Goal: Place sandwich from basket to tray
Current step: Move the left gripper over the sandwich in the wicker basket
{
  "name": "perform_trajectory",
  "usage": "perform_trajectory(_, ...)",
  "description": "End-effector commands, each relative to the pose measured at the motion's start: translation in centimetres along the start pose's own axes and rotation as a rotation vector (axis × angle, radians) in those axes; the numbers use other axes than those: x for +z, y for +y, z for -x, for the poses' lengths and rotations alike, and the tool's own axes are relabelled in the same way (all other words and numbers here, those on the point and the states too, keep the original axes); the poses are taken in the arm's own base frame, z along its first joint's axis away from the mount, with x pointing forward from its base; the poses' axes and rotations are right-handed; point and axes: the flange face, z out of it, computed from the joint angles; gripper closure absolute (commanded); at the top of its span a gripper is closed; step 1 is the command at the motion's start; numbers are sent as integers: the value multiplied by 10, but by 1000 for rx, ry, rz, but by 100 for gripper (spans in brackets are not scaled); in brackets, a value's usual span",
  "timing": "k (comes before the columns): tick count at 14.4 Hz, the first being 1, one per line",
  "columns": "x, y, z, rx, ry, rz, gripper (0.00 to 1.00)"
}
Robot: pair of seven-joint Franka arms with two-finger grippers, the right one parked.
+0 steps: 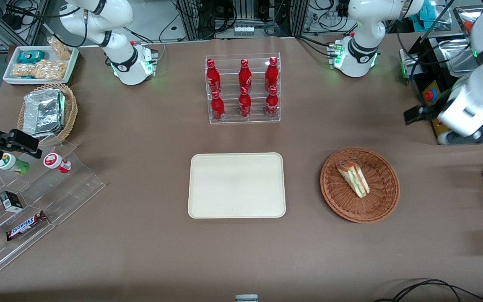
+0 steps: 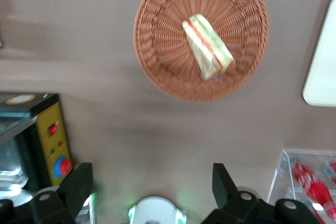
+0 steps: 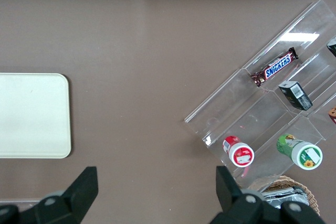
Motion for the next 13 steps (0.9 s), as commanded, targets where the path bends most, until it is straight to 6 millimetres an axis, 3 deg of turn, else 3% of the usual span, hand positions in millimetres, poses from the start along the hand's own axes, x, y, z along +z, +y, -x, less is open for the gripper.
perform_trajectory(1, 58, 9, -10, -116, 16, 0, 0)
perform_trajectory(3, 106, 18, -26, -210, 34, 19, 0)
perform_trajectory(6, 166, 37, -36, -306, 77, 58, 0)
perform_trajectory(9, 193, 59, -51, -544, 82, 128, 0)
perform_trajectory(13, 234, 71, -66, -596, 85, 146, 0)
